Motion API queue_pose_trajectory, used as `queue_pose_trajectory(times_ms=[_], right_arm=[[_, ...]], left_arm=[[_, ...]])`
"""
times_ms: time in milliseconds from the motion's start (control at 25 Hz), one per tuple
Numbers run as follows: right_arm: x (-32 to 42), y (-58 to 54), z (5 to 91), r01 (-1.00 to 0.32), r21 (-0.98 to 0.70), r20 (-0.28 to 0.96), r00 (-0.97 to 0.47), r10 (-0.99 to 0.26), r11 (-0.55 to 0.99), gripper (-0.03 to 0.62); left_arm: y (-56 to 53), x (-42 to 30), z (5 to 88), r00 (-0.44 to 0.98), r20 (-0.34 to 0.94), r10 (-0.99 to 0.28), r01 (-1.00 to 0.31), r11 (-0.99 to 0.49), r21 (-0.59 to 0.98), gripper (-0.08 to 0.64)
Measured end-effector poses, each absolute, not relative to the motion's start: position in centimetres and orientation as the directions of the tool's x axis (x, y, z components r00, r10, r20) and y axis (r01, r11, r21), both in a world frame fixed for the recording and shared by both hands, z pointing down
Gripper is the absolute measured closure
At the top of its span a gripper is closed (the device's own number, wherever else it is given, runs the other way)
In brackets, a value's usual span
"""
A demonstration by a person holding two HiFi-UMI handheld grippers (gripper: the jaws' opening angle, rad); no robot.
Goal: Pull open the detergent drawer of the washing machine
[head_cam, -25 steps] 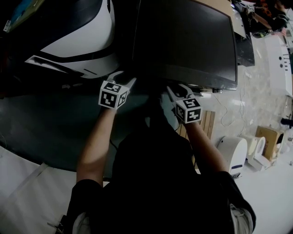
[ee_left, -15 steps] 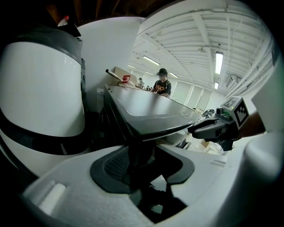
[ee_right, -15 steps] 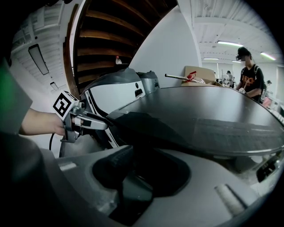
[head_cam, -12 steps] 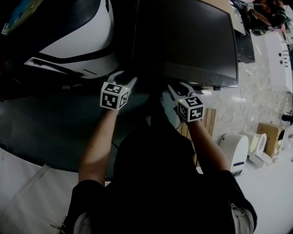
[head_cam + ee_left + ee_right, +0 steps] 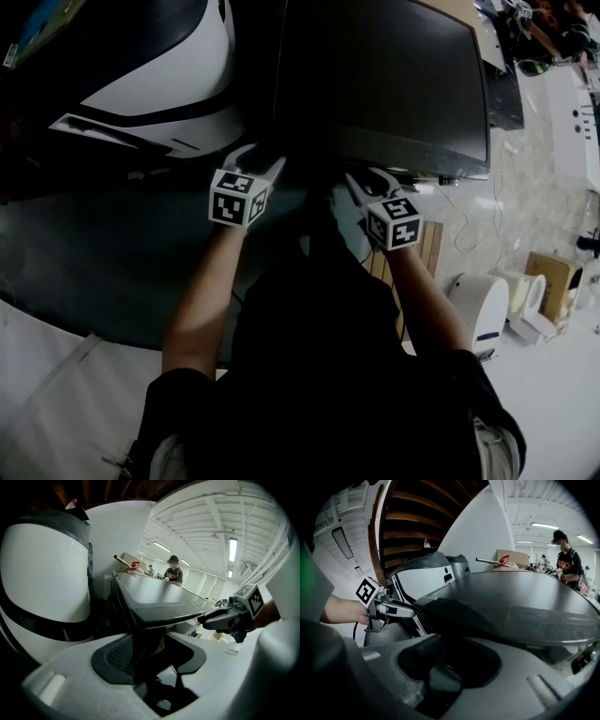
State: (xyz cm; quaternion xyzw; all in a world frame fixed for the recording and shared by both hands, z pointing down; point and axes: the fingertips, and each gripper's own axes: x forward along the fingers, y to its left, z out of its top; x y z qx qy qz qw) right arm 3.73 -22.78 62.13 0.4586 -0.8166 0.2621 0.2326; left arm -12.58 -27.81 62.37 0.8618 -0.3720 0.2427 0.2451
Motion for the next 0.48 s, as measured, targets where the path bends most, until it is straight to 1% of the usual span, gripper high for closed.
queue_pose_trajectory(times_ms=[480], right_arm=[[3.62,-22.42,62.03,-0.852,-0.224,0.625,-0.498,-0.601,0.472,0.459]], left_arm=[[-27.39,-12.67,62.23,0.605,0.601,-0.522,-0.762,-0.599,0.247,0.353]])
